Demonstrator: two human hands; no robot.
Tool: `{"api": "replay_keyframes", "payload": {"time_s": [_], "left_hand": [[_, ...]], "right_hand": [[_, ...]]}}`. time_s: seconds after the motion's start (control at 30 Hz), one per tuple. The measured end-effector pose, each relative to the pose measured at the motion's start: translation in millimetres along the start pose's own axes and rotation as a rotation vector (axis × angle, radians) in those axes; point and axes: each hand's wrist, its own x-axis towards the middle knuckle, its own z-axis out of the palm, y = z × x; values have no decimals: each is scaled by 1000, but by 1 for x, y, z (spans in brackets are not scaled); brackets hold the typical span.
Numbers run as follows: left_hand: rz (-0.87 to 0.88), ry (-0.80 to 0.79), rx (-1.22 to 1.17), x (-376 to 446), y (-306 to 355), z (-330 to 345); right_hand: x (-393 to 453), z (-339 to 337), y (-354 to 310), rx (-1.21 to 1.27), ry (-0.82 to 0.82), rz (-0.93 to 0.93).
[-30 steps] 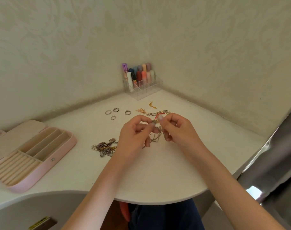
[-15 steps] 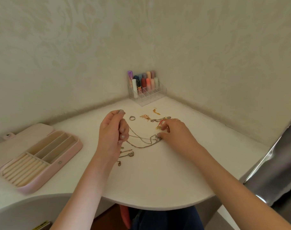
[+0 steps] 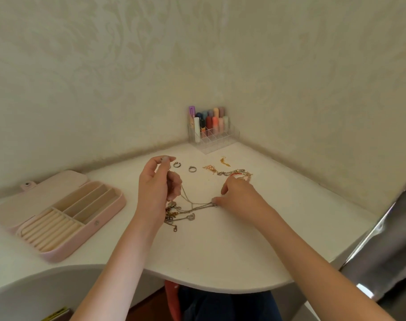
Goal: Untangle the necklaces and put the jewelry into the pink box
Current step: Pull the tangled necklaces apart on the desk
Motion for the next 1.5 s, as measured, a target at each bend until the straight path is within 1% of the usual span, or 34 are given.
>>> {"api": "replay_keyframes", "payload": {"time_s": [0.2, 0.27, 0.33, 0.4, 0.47, 0.57, 0.63, 0.73, 0.8, 0.9, 0.97, 1.07, 1.17, 1.27, 1.4, 1.5], "left_hand": [[28, 54, 3, 5, 6, -6], [43, 104, 21, 6, 6, -6], [71, 170, 28, 6, 5, -6], [106, 247, 39, 5, 2, -7], [126, 320, 28, 4, -1, -10], [114, 386, -54, 5, -4, -13], [74, 398, -109, 5, -5, -14], [-59, 355, -218, 5, -6, -9], [-155, 305, -290, 4, -6, -5], [-279, 225, -420, 4, -8, -4], [-330, 158, -518, 5, -10, -5], [-356, 95, -555, 6, -13, -5], [-359, 34, -596, 4, -12, -1], [-349, -20, -591, 1, -11, 5], [-371, -83, -645, 0, -11, 12], [-381, -102, -636, -1, -12, 17]], "right_hand": [[3, 3, 2, -59, -59, -39], [-2, 4, 4, -27, -28, -99], [-7, 5, 7, 80, 50, -168], [-10, 4, 12, 233, 115, -197], [-10, 4, 18, 421, 137, -166], [-10, -6, 27, 730, 134, -107], [-12, -14, 32, 950, 119, -91], [-14, -21, 37, 1317, 85, -35], [-14, -24, 38, 1484, 53, 19], [-13, -31, 40, 1795, 20, 32], [-13, -35, 43, 1901, 35, 36], [-12, -34, 47, 1820, 102, 38], [-9, -34, 50, 1702, 208, 56], [-6, -36, 55, 1639, 277, 97], [-3, -40, 65, 1380, 393, 133], [-3, -43, 71, 1220, 390, 85]]}}
